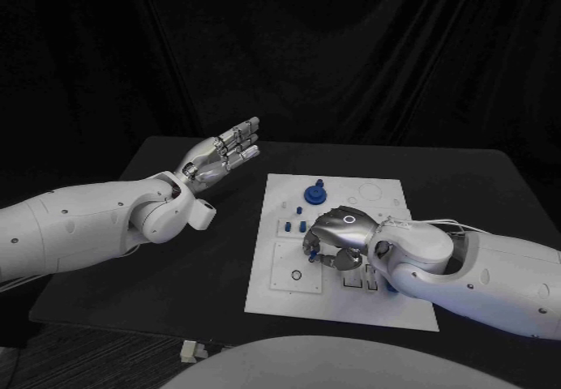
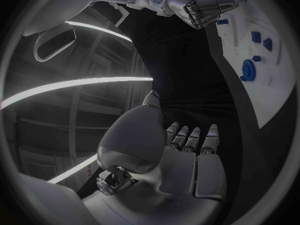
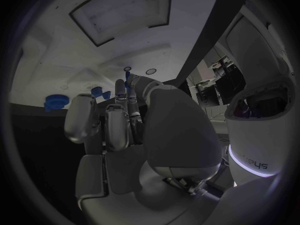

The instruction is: Assemble the parts on the task board

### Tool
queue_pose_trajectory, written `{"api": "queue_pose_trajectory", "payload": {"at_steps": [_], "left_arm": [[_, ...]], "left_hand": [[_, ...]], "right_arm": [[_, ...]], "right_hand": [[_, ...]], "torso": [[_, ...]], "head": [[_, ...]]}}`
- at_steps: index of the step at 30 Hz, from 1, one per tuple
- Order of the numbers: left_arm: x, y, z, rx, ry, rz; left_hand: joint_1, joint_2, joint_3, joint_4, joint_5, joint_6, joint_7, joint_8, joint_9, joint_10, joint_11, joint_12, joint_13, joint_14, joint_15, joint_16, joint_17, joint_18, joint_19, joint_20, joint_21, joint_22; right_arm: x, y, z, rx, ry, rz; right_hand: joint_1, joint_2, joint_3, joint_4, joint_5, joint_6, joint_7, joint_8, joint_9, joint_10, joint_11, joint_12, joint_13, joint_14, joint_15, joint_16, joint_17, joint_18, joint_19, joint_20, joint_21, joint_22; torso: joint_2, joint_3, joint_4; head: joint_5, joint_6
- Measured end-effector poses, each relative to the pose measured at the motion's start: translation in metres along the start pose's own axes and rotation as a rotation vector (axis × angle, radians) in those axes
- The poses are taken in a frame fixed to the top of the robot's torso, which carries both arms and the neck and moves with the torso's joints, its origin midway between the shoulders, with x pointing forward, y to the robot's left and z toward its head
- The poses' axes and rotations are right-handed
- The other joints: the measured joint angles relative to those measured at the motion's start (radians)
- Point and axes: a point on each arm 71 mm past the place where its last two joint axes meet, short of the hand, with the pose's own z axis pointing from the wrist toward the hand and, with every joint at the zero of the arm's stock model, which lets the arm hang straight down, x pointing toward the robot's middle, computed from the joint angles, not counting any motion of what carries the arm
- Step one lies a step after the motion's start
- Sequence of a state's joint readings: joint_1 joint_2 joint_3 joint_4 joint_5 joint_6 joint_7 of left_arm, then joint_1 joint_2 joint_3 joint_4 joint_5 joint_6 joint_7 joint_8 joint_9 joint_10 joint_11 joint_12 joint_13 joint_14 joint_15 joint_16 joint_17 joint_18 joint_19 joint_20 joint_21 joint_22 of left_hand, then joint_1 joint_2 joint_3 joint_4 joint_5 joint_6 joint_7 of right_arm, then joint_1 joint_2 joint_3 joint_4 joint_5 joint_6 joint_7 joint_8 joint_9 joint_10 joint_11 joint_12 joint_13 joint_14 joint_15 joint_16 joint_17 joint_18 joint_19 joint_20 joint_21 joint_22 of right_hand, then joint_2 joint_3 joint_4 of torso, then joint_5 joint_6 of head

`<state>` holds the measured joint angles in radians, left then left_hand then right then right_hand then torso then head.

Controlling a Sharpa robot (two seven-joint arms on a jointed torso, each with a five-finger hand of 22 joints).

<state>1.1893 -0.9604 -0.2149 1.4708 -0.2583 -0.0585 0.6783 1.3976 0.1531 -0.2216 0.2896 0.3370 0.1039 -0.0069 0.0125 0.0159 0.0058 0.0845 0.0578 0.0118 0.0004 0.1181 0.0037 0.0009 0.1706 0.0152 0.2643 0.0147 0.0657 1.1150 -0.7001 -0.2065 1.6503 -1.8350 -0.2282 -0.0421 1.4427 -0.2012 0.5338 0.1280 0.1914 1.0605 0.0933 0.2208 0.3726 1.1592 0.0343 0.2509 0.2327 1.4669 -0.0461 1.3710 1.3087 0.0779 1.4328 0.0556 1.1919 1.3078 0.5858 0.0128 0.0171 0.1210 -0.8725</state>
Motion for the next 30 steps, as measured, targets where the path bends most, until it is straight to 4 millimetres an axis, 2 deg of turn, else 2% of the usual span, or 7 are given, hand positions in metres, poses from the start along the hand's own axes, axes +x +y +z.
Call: {"api": "queue_pose_trajectory", "payload": {"at_steps": [8,19,21,30], "left_arm": [[0.0006,0.0002,0.0004,0.0,0.005,-0.004],[0.001,0.0004,0.0004,0.0,0.011,-0.009],[0.0011,0.0004,0.0004,0.0,0.012,-0.01],[0.0018,0.0005,0.0007,0.0,0.017,-0.014]], "left_hand": [[0.02,0.001,-0.003,-0.003,0.017,0.004,0.004,0.0,0.0,0.001,0.013,0.004,0.001,-0.004,0.004,0.0,0.0,0.0,0.0,0.0,0.0,0.0],[0.03,0.001,-0.003,-0.003,0.026,0.004,0.004,0.0,0.0,0.005,0.016,0.004,0.001,0.0,0.007,0.0,0.0,0.0,0.0,0.0,0.0,0.003],[0.03,0.001,-0.003,-0.003,0.03,0.007,0.007,0.0,0.0,0.002,0.02,0.004,0.001,0.0,0.014,0.0,0.0,0.0,0.0,0.0,0.0,0.003],[0.047,0.003,-0.003,-0.008,0.035,0.006,0.008,0.0,0.0,0.002,0.02,0.007,0.002,0.0,0.021,0.0,0.001,0.0,0.004,0.004,0.0,0.006]], "right_arm": [[0.0025,0.0013,0.0003,-0.002,0.007,0.004],[0.0041,0.0016,0.0003,-0.001,0.015,0.005],[0.0042,0.0016,0.0003,-0.001,0.016,0.006],[0.0043,0.0013,0.0004,0.002,0.018,0.006]], "right_hand": [[0.0,0.0,0.0,0.0,0.0,0.0,0.0,0.0,0.0,0.0,0.0,0.0,0.0,0.0,0.0,0.0,0.0,0.0,0.0,0.0,0.0,0.0],[0.0,0.0,0.0,0.0,0.0,-0.003,0.0,0.0,0.0,0.0,0.0,0.0,0.001,0.0,0.0,0.0,0.0,0.0,0.0,0.0,0.0,0.0],[0.0,0.0,0.0,0.0,0.0,-0.003,0.0,0.0,0.001,0.0,0.0,0.0,0.001,0.0,0.0,0.0,0.0,0.0,0.0,0.0,0.0,0.0],[0.0,0.0,0.003,-0.003,0.0,-0.004,0.0,0.0,0.001,0.0,0.0,0.0,0.0,0.0,0.0,0.0,0.0,0.0,-0.004,0.004,-0.004,0.0]], "torso": [[0.0,0.0,0.0],[0.0,0.0001,0.0],[0.0,0.0001,0.0],[0.0,0.0001,0.0]], "head": [[0.001,0.0],[0.002,0.0],[0.002,0.0],[0.004,0.0]]}}
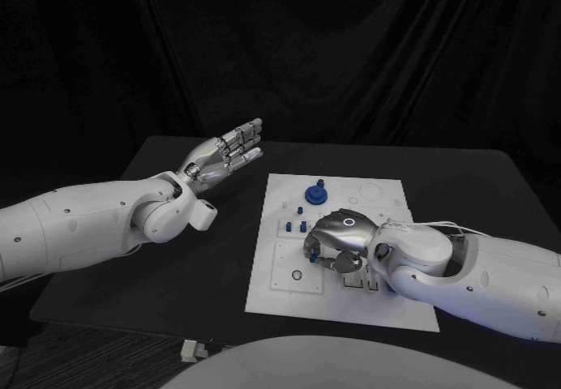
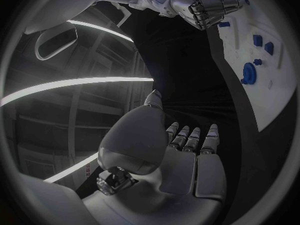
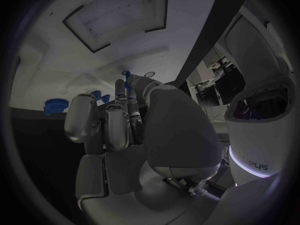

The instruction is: Assemble the parts on the task board

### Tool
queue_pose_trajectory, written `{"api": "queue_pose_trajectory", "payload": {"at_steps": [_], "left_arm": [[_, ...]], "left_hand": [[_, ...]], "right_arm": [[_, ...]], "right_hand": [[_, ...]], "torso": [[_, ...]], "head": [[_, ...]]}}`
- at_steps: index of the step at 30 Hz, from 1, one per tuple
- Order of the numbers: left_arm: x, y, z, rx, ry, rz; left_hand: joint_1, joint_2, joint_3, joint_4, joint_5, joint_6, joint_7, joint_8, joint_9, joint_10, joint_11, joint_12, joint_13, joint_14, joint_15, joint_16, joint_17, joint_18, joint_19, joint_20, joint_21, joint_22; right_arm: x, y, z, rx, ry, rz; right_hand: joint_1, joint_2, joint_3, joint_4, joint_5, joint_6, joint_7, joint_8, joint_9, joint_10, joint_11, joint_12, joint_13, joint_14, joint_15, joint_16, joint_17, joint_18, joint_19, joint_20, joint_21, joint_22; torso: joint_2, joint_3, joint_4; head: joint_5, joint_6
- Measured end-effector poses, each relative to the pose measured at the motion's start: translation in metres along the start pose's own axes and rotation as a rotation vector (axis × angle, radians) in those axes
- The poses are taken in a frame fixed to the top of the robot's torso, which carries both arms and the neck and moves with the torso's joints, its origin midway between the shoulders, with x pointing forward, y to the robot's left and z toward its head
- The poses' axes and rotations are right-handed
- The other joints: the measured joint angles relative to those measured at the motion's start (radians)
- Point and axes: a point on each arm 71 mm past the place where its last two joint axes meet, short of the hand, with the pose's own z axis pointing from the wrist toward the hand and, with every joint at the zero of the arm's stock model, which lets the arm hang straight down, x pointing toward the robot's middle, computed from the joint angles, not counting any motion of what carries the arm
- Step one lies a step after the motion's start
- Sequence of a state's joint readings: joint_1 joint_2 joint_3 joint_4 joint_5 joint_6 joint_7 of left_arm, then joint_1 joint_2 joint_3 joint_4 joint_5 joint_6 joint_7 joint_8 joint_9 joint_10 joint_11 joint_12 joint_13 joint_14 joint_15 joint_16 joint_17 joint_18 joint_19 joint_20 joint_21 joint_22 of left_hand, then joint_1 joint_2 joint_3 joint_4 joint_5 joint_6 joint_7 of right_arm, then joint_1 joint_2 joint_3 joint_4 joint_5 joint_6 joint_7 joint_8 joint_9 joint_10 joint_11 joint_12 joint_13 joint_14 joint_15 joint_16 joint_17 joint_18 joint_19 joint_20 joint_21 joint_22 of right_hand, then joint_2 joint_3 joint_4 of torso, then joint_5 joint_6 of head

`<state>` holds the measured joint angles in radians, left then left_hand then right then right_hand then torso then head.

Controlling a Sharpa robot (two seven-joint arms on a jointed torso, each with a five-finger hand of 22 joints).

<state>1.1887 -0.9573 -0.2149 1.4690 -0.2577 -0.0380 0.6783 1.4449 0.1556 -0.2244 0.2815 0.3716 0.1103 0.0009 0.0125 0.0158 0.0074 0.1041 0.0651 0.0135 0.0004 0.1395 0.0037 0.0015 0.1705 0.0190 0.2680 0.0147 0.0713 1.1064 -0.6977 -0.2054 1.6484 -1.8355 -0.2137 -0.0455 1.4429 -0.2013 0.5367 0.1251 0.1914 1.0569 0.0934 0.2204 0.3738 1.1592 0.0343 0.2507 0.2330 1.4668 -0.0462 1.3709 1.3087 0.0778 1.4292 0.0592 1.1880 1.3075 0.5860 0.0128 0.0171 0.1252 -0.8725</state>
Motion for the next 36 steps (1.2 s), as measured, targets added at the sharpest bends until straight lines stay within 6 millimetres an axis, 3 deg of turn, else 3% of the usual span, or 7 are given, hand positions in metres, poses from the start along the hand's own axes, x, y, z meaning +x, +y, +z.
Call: {"api": "queue_pose_trajectory", "payload": {"at_steps": [12,36], "left_arm": [[0.0006,0.0003,0.0003,0.0,0.006,-0.005],[-0.0005,0.0013,0.0,-0.004,0.009,-0.008]], "left_hand": [[0.012,0.004,0.0,0.0,0.011,0.001,0.006,0.0,0.001,0.003,0.01,0.004,0.001,0.0,0.007,0.0,0.0,0.0,0.0,0.007,0.0,0.002],[0.016,0.008,0.003,-0.003,0.015,0.004,0.01,0.0,0.001,0.003,0.01,0.008,0.001,0.0,0.014,0.0,-0.001,0.0,0.0,0.007,0.0,0.005]], "right_arm": [[0.0009,0.001,0.0013,0.002,0.002,0.002],[0.0017,0.0043,-0.0029,-0.014,-0.013,-0.056]], "right_hand": [[0.0,0.0,0.002,-0.009,0.0,-0.004,0.003,-0.001,0.003,-0.004,0.004,0.009,0.004,0.0,0.0,-0.009,0.0,0.0,-0.004,0.004,-0.013,0.0],[-0.005,0.005,-0.001,-0.018,0.001,-0.003,-0.001,-0.003,0.012,-0.004,0.004,0.024,0.016,0.0,0.0,-0.009,0.0,0.0,-0.004,0.004,-0.017,0.0]], "torso": [[0.0,0.0,0.0001],[0.0,0.0001,0.0]], "head": [[-0.001,0.0],[0.004,0.0]]}}
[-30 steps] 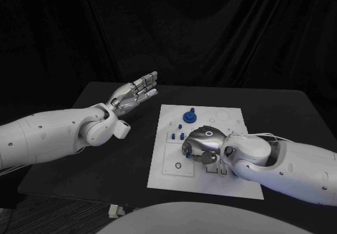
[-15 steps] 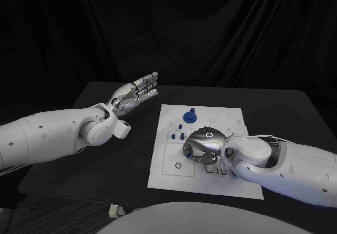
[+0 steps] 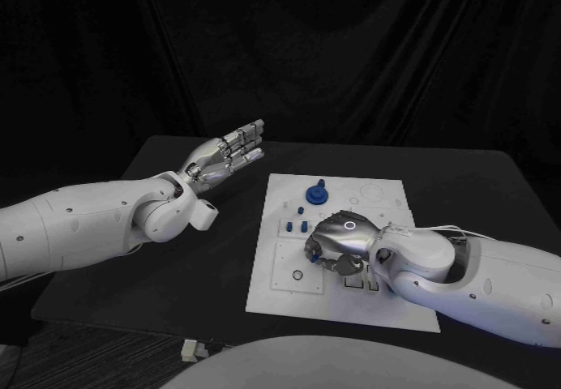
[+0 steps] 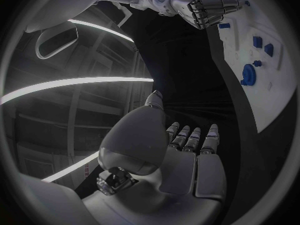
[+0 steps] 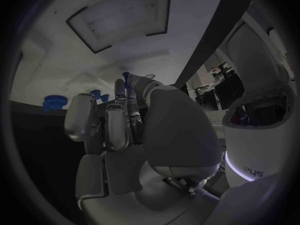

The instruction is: Assemble the parts on the task board

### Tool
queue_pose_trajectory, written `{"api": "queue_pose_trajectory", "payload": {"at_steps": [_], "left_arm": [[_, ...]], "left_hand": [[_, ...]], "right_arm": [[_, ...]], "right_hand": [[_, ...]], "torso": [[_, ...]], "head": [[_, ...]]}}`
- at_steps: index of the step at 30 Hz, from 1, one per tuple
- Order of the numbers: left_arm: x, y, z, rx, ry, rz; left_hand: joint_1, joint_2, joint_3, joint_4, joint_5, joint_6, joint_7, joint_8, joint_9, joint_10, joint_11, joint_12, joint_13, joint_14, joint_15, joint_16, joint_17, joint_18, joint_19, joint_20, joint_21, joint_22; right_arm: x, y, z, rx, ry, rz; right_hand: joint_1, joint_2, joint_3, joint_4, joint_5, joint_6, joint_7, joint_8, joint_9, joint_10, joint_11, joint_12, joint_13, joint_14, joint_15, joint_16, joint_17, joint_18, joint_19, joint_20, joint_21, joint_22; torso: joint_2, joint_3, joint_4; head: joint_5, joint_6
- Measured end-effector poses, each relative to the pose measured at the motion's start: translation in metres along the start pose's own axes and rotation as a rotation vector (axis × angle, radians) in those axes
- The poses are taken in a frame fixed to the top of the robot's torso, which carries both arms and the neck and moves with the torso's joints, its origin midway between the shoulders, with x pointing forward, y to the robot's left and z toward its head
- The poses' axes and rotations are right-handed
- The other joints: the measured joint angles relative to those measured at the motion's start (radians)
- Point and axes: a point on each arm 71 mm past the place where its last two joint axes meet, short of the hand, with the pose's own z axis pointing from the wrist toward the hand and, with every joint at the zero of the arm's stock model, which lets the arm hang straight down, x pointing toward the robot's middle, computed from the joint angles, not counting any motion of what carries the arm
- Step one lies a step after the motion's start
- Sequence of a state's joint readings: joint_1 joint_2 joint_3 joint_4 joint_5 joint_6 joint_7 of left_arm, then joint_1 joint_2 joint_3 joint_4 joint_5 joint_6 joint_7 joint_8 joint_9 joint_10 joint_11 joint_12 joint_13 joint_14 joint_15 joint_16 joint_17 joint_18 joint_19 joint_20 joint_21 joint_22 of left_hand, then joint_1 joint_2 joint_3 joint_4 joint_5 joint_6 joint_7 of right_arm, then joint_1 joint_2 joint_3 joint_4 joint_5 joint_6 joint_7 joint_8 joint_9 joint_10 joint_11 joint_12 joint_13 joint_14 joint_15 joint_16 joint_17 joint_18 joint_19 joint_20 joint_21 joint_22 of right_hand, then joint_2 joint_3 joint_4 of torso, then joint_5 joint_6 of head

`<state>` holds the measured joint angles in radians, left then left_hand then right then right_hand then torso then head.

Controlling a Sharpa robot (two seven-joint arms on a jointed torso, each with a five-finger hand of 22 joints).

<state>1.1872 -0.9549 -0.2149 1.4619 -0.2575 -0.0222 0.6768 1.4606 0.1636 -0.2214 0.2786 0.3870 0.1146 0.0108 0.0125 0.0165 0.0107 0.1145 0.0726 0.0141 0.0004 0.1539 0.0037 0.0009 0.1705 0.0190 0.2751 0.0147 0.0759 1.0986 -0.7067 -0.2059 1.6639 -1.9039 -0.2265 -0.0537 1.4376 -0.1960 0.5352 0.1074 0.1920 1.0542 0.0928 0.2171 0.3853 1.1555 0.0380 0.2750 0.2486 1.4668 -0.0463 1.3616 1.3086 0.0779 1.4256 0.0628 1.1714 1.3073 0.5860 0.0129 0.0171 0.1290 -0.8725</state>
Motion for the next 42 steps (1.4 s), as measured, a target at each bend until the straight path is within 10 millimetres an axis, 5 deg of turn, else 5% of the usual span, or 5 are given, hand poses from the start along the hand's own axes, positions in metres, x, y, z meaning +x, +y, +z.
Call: {"api": "queue_pose_trajectory", "payload": {"at_steps": [33,42], "left_arm": [[0.002,0.0018,0.0012,-0.01,0.012,-0.009],[0.0024,0.0022,0.0014,-0.013,0.014,-0.011]], "left_hand": [[0.03,0.004,0.008,-0.02,0.02,0.007,0.007,0.0,0.002,0.0,0.007,0.004,0.001,0.0,0.007,0.0,0.001,0.0,0.004,0.004,0.0,0.002],[0.034,0.008,0.008,-0.025,0.025,0.007,0.014,0.004,0.002,0.003,0.01,0.004,0.001,0.0,0.007,0.0,0.001,0.0,0.004,0.004,0.0,0.003]], "right_arm": [[0.0031,-0.0017,0.0039,0.002,0.007,-0.015],[0.0045,-0.0019,0.0042,0.003,0.013,-0.014]], "right_hand": [[-0.005,0.005,-0.003,-0.003,0.0,-0.002,0.003,0.002,0.001,0.002,-0.002,0.005,0.007,0.0,0.0,-0.022,-0.005,0.0,-0.007,0.0,-0.026,0.001],[-0.028,0.007,-0.003,-0.003,-0.043,-0.055,-0.003,-0.03,-0.003,-0.031,0.001,0.009,0.013,0.0,0.0,-0.038,-0.024,0.0,-0.023,-0.002,-0.055,0.0]], "torso": [[0.0,-0.0003,0.0003],[0.0,-0.0003,0.0001]], "head": [[0.0,0.0],[0.001,0.0]]}}
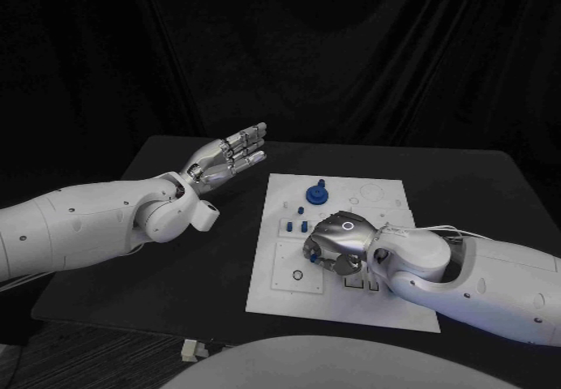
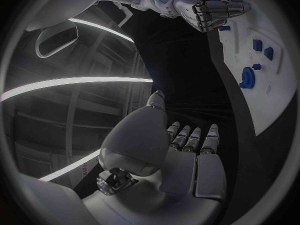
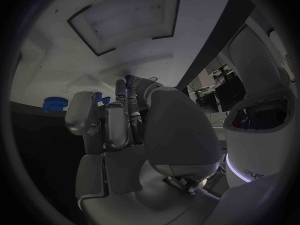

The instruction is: Assemble the parts on the task board

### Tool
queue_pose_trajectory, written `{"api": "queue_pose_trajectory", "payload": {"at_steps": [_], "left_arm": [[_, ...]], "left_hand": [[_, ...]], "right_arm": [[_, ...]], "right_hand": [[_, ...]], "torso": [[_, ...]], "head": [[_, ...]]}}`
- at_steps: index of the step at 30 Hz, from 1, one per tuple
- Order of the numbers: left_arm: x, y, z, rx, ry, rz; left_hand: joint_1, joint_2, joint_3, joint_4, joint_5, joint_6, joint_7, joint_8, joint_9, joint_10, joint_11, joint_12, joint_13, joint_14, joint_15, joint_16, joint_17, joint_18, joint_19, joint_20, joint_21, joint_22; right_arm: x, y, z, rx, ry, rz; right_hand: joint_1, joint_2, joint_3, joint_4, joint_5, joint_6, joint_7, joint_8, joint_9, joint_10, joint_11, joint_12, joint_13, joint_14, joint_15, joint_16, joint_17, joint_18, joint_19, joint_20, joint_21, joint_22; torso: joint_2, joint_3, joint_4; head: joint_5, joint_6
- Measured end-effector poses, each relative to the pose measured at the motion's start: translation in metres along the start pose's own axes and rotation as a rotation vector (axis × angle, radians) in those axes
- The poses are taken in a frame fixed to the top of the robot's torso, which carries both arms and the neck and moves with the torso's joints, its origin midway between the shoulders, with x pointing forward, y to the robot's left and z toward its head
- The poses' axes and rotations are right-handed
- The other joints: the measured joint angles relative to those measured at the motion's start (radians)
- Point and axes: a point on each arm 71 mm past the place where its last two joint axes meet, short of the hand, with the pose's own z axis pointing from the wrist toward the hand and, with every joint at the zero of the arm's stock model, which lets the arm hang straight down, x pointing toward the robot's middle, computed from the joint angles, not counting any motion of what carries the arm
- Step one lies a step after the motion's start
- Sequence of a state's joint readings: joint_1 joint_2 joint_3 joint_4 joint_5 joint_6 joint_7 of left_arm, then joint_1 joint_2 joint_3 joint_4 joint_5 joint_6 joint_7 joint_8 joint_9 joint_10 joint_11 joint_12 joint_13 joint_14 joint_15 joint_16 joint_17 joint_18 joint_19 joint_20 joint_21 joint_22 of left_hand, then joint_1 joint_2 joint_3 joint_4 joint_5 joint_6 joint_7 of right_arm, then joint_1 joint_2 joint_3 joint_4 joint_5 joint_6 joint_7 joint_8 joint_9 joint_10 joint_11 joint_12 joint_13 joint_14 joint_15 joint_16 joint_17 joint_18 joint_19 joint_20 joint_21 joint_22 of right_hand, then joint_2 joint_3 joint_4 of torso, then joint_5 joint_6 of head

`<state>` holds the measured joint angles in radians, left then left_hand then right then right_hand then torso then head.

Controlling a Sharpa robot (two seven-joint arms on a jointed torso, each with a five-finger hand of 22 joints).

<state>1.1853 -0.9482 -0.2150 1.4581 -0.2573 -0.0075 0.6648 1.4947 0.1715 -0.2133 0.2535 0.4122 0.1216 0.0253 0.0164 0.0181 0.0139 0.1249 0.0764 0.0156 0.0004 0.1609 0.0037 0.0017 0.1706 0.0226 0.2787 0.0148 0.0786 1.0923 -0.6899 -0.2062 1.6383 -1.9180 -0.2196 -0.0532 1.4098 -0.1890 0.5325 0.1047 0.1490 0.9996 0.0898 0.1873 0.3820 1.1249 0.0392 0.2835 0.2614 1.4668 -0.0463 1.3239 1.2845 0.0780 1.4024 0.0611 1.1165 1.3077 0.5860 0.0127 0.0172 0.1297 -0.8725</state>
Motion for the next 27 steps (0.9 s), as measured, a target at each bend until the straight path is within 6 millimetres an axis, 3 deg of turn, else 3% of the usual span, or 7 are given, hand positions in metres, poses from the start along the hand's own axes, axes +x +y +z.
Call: {"api": "queue_pose_trajectory", "payload": {"at_steps": [7,27], "left_arm": [[0.0002,0.0004,0.0002,-0.002,0.001,-0.001],[0.0005,0.0015,0.0005,-0.006,0.004,-0.003]], "left_hand": [[0.008,0.0,0.0,-0.006,0.005,0.004,0.004,0.0,0.001,0.0,0.0,0.004,0.0,0.0,0.0,0.0,0.0,0.0,0.0,0.0,0.0,0.0],[0.008,0.0,-0.003,-0.008,0.013,0.007,0.007,0.0,0.001,0.0,0.0,0.004,0.0,0.0,0.0,0.0,-0.001,0.0,0.004,0.004,0.0,0.001]], "right_arm": [[0.0009,0.0,-0.0003,0.0,0.004,0.0],[0.0018,-0.0005,-0.0015,0.002,0.01,0.001]], "right_hand": [[-0.004,-0.004,0.0,0.0,-0.019,-0.021,-0.004,-0.017,-0.008,-0.01,0.0,0.0,0.003,0.0,0.0,-0.008,-0.009,0.0,-0.004,-0.004,-0.01,0.0],[-0.011,-0.011,0.0,0.0,-0.035,-0.039,-0.008,-0.026,-0.016,-0.032,0.007,-0.001,0.003,0.0,0.0,-0.03,-0.035,0.0,-0.018,0.0,-0.045,0.0]], "torso": [[0.0,0.0001,0.0],[0.0,0.0001,-0.0003]], "head": [[-0.001,0.0],[-0.001,0.0]]}}
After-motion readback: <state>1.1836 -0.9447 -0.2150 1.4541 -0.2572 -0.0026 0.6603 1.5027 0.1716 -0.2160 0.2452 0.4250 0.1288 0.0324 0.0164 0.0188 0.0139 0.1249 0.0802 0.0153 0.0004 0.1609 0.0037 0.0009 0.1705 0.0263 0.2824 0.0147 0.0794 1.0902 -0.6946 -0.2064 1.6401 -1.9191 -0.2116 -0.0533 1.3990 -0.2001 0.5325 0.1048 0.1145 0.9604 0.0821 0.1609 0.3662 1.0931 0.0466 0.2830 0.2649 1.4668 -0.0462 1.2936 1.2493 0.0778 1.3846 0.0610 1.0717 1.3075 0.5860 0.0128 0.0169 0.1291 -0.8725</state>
